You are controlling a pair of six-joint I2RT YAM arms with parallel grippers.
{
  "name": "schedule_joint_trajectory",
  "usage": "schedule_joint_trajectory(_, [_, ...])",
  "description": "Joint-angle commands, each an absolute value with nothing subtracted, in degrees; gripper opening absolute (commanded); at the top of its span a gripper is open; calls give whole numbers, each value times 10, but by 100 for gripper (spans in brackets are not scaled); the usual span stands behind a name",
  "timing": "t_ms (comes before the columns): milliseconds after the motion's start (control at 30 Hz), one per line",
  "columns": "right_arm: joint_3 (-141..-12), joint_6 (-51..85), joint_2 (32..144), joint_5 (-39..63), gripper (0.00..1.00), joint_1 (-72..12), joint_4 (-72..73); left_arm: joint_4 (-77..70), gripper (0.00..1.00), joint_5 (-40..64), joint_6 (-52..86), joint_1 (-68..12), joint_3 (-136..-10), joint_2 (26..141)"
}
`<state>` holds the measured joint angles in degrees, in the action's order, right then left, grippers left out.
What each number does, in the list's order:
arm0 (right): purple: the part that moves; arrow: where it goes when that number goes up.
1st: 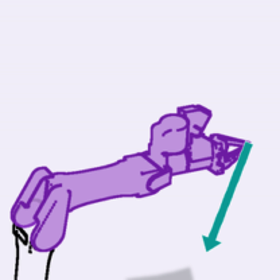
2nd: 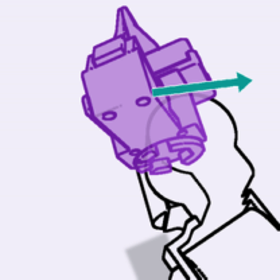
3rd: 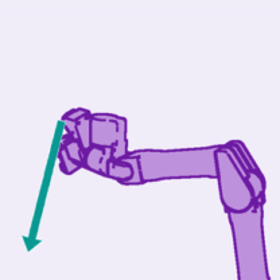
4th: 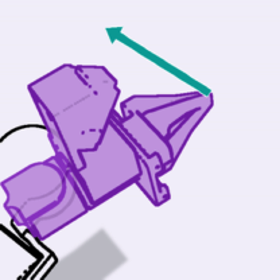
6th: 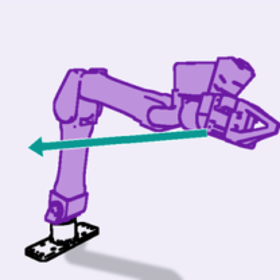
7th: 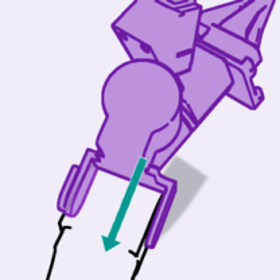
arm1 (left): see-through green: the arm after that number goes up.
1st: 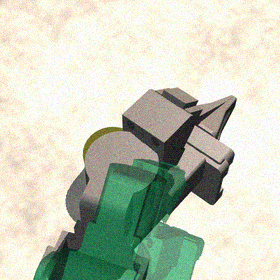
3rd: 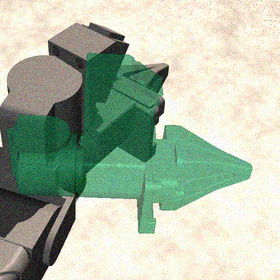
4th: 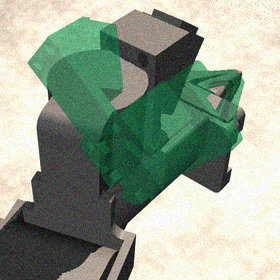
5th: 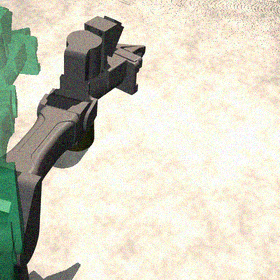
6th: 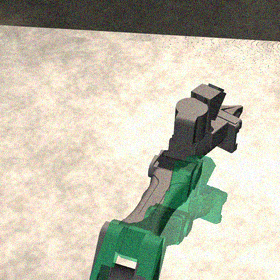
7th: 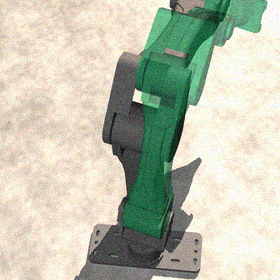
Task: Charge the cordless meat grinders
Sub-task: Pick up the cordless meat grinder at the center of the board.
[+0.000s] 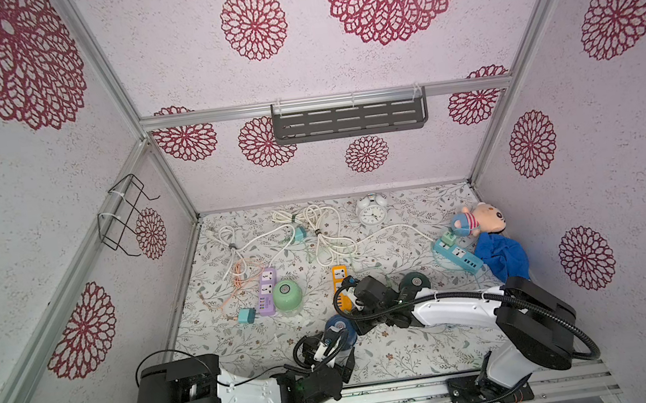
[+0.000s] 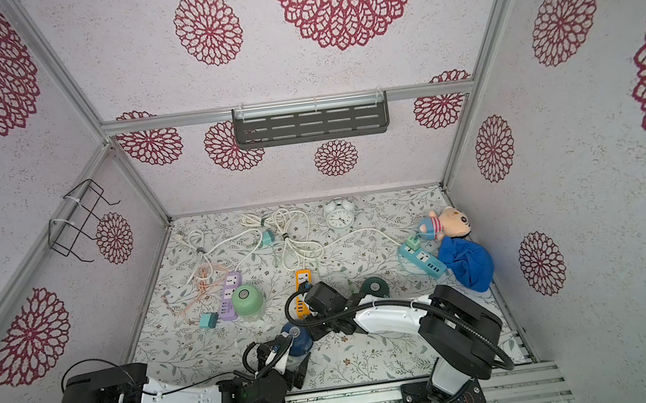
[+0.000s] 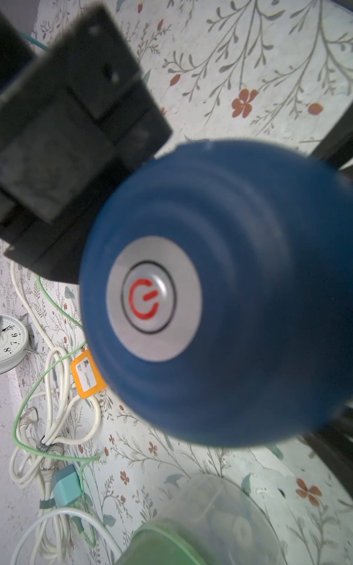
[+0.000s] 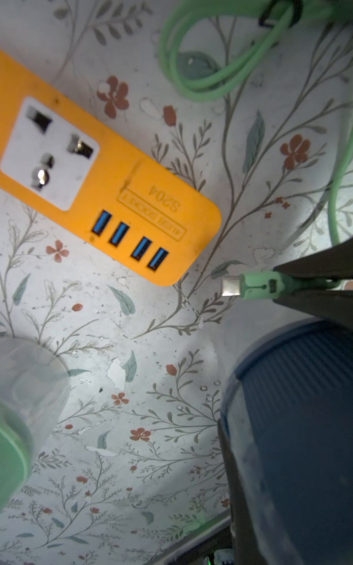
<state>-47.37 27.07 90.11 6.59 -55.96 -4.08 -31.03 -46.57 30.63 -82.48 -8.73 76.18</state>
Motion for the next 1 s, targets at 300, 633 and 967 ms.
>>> schedule_joint_trajectory(300, [-485,268,903,113,0,-537,-14,-401,97,-391,250,-747,-92,803])
schedule_joint_trajectory(633, [-490,266,918,121,0,-538,-11,-474,97,-382,258,-726,-92,881])
schedule_joint_trajectory(967, [-491,265,922,127,0,-538,-11,-542,100,-398,258,-724,-94,947])
